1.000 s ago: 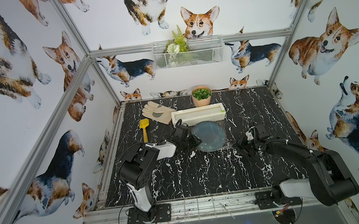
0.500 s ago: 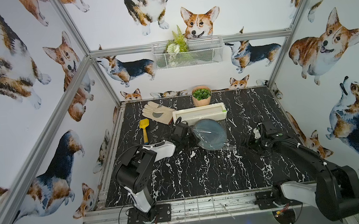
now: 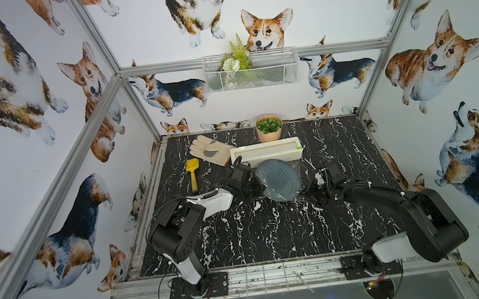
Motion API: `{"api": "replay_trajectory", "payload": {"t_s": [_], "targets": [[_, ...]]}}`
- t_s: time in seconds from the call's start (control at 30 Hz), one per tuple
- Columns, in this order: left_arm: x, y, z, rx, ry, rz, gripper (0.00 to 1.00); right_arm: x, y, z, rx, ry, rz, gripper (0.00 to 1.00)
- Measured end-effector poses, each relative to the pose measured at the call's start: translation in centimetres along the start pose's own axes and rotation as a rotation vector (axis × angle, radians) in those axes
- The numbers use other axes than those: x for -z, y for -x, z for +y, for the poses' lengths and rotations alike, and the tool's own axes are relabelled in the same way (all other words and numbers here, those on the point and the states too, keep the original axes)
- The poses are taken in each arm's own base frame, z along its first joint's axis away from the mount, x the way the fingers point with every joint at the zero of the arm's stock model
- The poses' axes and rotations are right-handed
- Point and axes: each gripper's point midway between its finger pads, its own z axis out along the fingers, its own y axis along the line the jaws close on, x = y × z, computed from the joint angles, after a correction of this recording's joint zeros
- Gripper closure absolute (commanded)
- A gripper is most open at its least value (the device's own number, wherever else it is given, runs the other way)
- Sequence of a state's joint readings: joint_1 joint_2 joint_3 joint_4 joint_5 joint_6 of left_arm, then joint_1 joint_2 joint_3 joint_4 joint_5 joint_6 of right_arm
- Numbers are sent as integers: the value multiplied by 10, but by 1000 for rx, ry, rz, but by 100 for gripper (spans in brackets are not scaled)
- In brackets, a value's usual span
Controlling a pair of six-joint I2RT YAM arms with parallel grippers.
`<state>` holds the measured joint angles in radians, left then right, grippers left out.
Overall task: Wrap the plate with plastic wrap
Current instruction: Pick up the plate at the center of the board.
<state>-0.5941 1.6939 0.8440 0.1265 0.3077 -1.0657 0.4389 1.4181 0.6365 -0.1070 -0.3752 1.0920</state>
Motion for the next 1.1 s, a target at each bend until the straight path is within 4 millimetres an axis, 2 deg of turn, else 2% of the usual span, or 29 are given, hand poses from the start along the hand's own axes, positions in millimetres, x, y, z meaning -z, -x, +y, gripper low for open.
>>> {"api": "replay_trajectory", "payload": {"t_s": [0.23,0.43,0.8,0.97,1.1], "targets": [[0,0,0,4,-1,0,97,-18,13,2,-46,4,-28,65],[4,-3,1,18,-6,4,97,-30,14,1,-66,4,-29,65],[3,-1,5,93,-45,-26,97,-47,27,26,-118,201,-82,65],[4,2,6,121,-55,-50,97,-51,33,37,-130,295,-108,59],[12,2,3,118,-67,-60,97,-49,30,46,-125,328,-101,48]]}}
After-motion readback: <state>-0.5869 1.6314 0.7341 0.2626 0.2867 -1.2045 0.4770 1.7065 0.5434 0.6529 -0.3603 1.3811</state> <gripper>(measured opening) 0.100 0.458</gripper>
